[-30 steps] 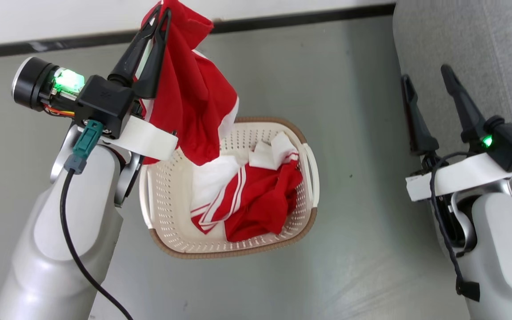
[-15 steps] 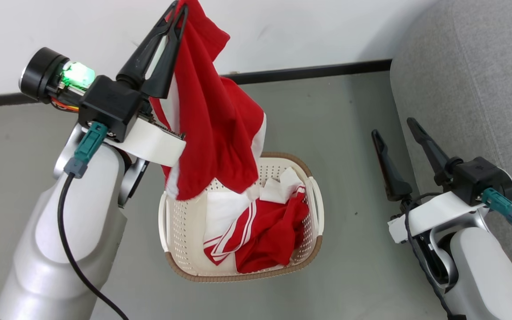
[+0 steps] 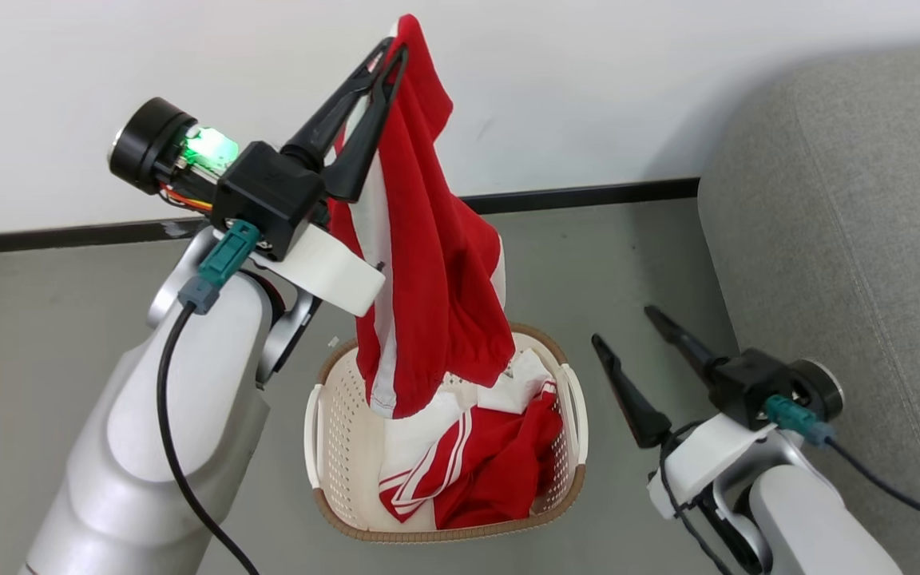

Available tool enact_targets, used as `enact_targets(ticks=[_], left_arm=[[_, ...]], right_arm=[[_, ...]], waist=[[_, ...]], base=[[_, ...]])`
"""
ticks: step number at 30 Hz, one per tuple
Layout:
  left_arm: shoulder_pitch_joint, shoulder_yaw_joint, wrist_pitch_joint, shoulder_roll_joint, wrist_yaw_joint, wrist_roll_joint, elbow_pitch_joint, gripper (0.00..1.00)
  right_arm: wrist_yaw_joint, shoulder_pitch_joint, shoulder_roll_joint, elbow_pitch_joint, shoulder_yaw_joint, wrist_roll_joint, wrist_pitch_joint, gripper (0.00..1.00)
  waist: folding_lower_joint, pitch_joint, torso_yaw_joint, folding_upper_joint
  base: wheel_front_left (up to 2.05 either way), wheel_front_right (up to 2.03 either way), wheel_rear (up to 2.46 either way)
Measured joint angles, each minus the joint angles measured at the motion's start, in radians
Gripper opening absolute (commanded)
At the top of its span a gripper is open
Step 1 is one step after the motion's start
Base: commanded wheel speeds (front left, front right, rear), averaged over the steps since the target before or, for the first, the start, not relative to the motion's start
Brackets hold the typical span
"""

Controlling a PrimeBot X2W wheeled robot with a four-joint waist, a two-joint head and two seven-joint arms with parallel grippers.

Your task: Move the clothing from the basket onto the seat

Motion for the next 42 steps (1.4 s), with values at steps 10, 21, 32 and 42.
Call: enact_targets(ticks=[10,21,32,42], left_arm=[[0.002,-0.054,0.041,-0.014,-0.01,-0.007,-0.012,0.0],[0.001,-0.115,0.084,-0.029,-0.017,-0.015,-0.045,0.0],[0.001,-0.156,0.113,-0.038,-0.017,-0.027,-0.073,0.0],[0.001,-0.197,0.123,-0.042,-0.019,-0.05,-0.105,0.0]], right_arm=[[0.0,-0.059,-0.02,0.093,0.103,0.016,0.0,1.0],[0.0,-0.128,-0.017,0.199,0.165,0.068,0.0,1.0],[0.0,-0.164,0.001,0.244,0.231,0.114,0.0,1.0],[0.0,-0.255,-0.046,0.355,0.249,0.06,0.0,1.0]], waist=[[0.0,-0.05,0.021,0.0],[0.0,-0.088,0.061,0.0],[0.0,-0.112,0.111,0.0],[0.0,-0.123,0.156,0.0]], base=[[0.0,0.0,0.0],[0.0,0.0,0.0],[0.0,0.0,0.0],[0.0,0.0,0.0]])
